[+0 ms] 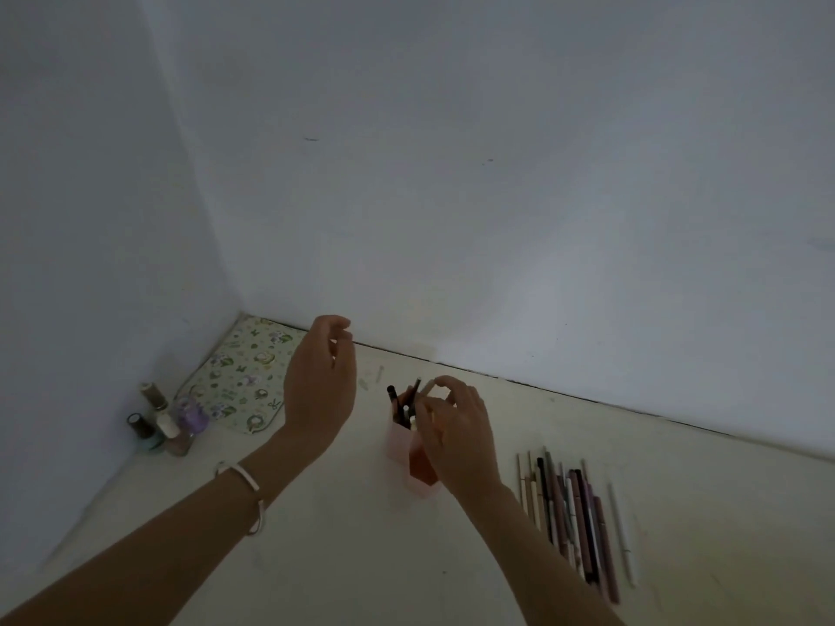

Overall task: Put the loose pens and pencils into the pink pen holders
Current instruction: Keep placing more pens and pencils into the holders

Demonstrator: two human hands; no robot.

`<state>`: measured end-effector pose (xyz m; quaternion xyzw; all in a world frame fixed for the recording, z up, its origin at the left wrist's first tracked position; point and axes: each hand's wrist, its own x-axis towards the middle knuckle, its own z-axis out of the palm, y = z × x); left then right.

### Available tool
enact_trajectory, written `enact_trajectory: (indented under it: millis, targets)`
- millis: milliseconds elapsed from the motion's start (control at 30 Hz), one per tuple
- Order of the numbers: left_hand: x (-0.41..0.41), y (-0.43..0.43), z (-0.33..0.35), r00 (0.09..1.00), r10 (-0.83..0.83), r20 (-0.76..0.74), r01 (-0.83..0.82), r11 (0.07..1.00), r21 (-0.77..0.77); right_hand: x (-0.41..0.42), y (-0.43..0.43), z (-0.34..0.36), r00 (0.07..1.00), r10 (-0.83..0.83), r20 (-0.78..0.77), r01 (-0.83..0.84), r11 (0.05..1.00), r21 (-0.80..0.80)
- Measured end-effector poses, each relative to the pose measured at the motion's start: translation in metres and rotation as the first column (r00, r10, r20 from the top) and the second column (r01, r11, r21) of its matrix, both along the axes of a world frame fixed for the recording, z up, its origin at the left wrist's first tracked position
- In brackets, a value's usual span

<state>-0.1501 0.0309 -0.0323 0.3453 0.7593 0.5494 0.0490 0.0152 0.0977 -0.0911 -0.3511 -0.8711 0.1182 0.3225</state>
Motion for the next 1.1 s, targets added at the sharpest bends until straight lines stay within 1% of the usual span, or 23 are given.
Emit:
enact_trajectory:
  millis: [67, 133, 167, 233, 267, 333, 367, 433, 467, 500, 533, 600, 767, 900, 967, 1033, 1100]
  targets:
    - [0.018, -0.004, 0.009, 0.998, -0.051, -0.042, 0.054, 0.995, 0.082, 0.009, 0.000, 0.000, 0.996, -0.042, -0.081, 0.042, 0.999, -0.004]
    - [0.046, -0.006, 0.017, 0.978, -0.172, -0.118, 0.188, 0.971, 0.145, 0.025, 0.008, 0.006, 0.970, -0.143, -0.194, 0.137, 0.990, -0.042]
    - [0.063, -0.005, 0.018, 0.956, -0.245, -0.162, 0.268, 0.953, 0.143, 0.035, 0.015, 0.009, 0.950, -0.199, -0.241, 0.187, 0.980, -0.074]
    - [0.103, 0.000, 0.010, 0.897, -0.396, -0.196, 0.415, 0.907, 0.070, 0.059, 0.027, 0.017, 0.902, -0.309, -0.302, 0.276, 0.950, -0.148]
    - [0.124, 0.004, 0.000, 0.873, -0.459, -0.162, 0.465, 0.885, -0.003, 0.072, 0.032, 0.020, 0.879, -0.357, -0.315, 0.314, 0.932, -0.182]
    - [0.159, 0.019, -0.028, 0.851, -0.525, -0.009, 0.512, 0.834, -0.208, 0.099, 0.039, 0.024, 0.851, -0.419, -0.318, 0.359, 0.904, -0.232]
    - [0.172, 0.028, -0.047, 0.848, -0.525, 0.067, 0.514, 0.787, -0.341, 0.112, 0.041, 0.024, 0.843, -0.438, -0.312, 0.371, 0.894, -0.251]
    - [0.190, 0.045, -0.079, 0.849, -0.493, 0.189, 0.501, 0.642, -0.581, 0.134, 0.043, 0.023, 0.835, -0.466, -0.291, 0.390, 0.876, -0.284]
    - [0.195, 0.051, -0.091, 0.853, -0.463, 0.241, 0.496, 0.576, -0.649, 0.143, 0.043, 0.021, 0.834, -0.475, -0.280, 0.396, 0.870, -0.296]
    - [0.200, 0.054, -0.100, 0.856, -0.432, 0.285, 0.498, 0.536, -0.682, 0.150, 0.043, 0.019, 0.836, -0.480, -0.267, 0.398, 0.865, -0.307]
    - [0.207, 0.057, -0.106, 0.861, -0.401, 0.314, 0.496, 0.519, -0.696, 0.157, 0.042, 0.017, 0.842, -0.477, -0.251, 0.397, 0.864, -0.311]
    - [0.218, 0.062, -0.115, 0.875, -0.359, 0.324, 0.475, 0.511, -0.717, 0.168, 0.041, 0.012, 0.852, -0.472, -0.225, 0.395, 0.863, -0.316]
    - [0.237, 0.070, -0.120, 0.905, -0.270, 0.327, 0.424, 0.525, -0.738, 0.179, 0.037, 0.001, 0.855, -0.488, -0.175, 0.412, 0.845, -0.341]
    - [0.243, 0.075, -0.121, 0.884, -0.169, 0.437, 0.455, 0.529, -0.716, 0.181, 0.033, -0.004, 0.864, -0.480, -0.152, 0.411, 0.847, -0.338]
    - [0.242, 0.079, -0.120, 0.877, -0.122, 0.465, 0.453, 0.535, -0.713, 0.181, 0.033, -0.005, 0.862, -0.489, -0.136, 0.421, 0.838, -0.347]
    - [0.242, 0.079, -0.119, 0.888, -0.093, 0.450, 0.424, 0.542, -0.725, 0.182, 0.031, -0.006, 0.864, -0.488, -0.127, 0.420, 0.836, -0.355]
    - [0.246, 0.077, -0.119, 0.914, -0.100, 0.392, 0.379, 0.554, -0.742, 0.184, 0.029, -0.008, 0.867, -0.481, -0.128, 0.411, 0.837, -0.361]
